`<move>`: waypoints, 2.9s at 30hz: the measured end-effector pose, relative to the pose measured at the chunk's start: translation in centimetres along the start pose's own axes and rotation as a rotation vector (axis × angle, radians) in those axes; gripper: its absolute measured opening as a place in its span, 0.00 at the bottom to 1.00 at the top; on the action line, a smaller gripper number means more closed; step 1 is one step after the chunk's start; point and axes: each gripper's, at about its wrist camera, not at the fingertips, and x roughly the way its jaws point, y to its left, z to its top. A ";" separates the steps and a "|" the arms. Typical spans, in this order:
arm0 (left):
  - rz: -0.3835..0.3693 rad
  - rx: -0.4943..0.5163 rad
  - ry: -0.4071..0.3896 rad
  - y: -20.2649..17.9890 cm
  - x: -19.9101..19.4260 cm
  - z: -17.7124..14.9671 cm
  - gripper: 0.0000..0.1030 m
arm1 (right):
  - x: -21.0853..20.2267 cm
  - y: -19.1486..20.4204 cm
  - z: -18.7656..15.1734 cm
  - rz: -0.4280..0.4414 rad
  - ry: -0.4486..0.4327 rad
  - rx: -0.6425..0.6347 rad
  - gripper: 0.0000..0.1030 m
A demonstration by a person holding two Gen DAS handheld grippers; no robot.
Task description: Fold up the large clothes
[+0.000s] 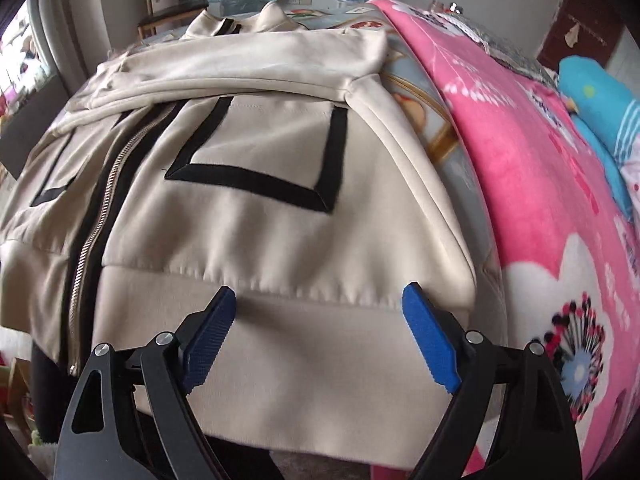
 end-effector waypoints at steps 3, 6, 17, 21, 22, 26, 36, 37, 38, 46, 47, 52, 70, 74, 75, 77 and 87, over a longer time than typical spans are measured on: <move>-0.035 -0.035 -0.021 1.6 -0.9 -2.3 0.74 | -1.3 -1.7 -1.3 0.037 -0.020 0.059 0.81; -0.100 -0.091 -0.029 3.1 -1.2 -3.8 0.73 | -2.3 -3.8 -2.3 0.044 -0.037 0.119 0.81; -0.293 -0.260 0.054 5.5 2.2 -4.5 0.41 | -1.2 -8.1 -4.2 0.148 -0.028 0.256 0.73; -0.340 -0.254 0.060 4.7 2.2 -4.6 0.34 | -1.5 -8.1 -4.9 0.175 -0.021 0.261 0.63; -0.334 -0.249 0.061 4.5 2.2 -4.6 0.34 | -1.6 -8.0 -5.0 0.180 -0.019 0.261 0.60; -0.364 -0.295 0.086 4.9 3.0 -4.7 0.33 | -1.6 -8.2 -5.4 0.189 -0.016 0.265 0.47; -0.281 -0.223 0.024 3.8 -0.7 -4.5 0.04 | -3.6 -7.6 -5.3 0.190 -0.067 0.218 0.07; -0.285 -0.221 0.004 3.9 -1.9 -4.2 0.04 | -4.6 -7.8 -5.0 0.192 -0.086 0.211 0.07; -0.300 -0.212 -0.021 3.9 -3.4 -3.8 0.04 | -6.1 -7.9 -4.6 0.195 -0.113 0.197 0.07; -0.227 -0.173 0.143 3.5 0.3 -4.5 0.04 | -2.1 -8.7 -5.5 0.153 0.044 0.183 0.07; -0.231 -0.172 0.138 3.6 0.3 -4.4 0.04 | -2.4 -8.6 -5.4 0.157 0.030 0.183 0.07; -0.277 -0.160 0.138 3.8 -0.3 -3.8 0.05 | -2.5 -9.3 -5.3 0.198 0.028 0.200 0.15; -0.338 -0.142 -0.083 2.0 -6.3 0.5 0.04 | -7.1 -9.2 -2.8 0.294 -0.134 0.224 0.07; -0.308 -0.159 -0.121 2.5 -5.9 5.0 0.04 | -7.4 -9.6 1.1 0.314 -0.180 0.227 0.07; -0.302 -0.166 -0.122 2.7 -5.6 6.0 0.04 | -7.1 -9.7 2.3 0.317 -0.184 0.233 0.07; -0.296 -0.186 -0.118 3.1 -4.6 8.0 0.04 | -6.4 -9.6 4.5 0.319 -0.187 0.239 0.07; -0.244 -0.235 -0.025 5.2 4.5 14.3 0.08 | 4.0 -8.4 13.5 0.327 -0.056 0.286 0.08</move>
